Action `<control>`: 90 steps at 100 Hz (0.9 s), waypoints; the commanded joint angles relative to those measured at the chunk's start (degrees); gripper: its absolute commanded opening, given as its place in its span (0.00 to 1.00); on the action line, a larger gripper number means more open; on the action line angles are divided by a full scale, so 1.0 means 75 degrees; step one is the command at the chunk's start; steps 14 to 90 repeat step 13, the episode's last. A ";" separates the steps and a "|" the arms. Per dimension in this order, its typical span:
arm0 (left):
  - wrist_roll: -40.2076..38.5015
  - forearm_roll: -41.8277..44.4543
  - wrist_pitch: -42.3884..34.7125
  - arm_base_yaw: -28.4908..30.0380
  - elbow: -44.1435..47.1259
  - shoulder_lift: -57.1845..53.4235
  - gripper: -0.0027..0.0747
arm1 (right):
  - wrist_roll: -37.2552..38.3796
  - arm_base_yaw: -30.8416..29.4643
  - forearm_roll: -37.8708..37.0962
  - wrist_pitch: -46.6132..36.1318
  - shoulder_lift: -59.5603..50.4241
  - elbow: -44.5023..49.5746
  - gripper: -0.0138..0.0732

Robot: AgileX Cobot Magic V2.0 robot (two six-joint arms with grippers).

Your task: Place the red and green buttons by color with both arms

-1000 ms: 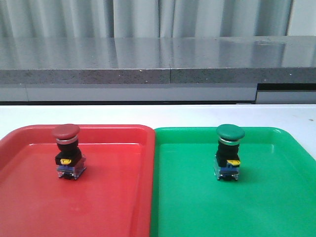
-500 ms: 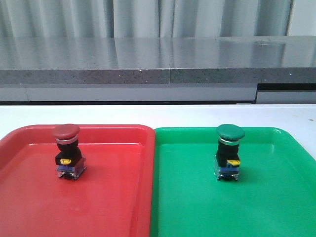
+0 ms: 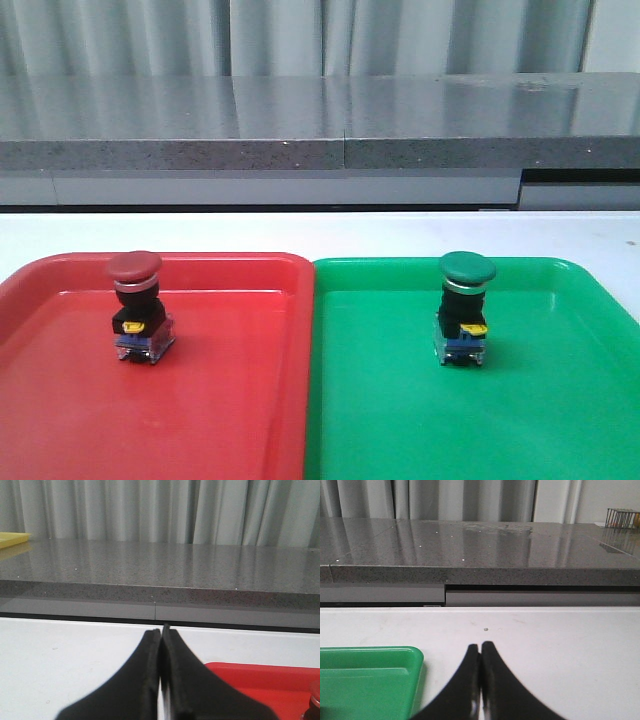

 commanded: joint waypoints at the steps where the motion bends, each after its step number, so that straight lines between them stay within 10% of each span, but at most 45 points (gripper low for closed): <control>1: -0.0066 -0.0018 -0.0605 -0.0009 0.0092 -0.0248 0.01 | -0.0059 -0.0033 -0.0086 -0.0517 -0.0171 -0.0139 0.09; 90: -0.0066 -0.0018 -0.0605 -0.0009 0.0092 -0.0248 0.01 | -0.0059 -0.0033 -0.0086 -0.0517 -0.0171 -0.0139 0.09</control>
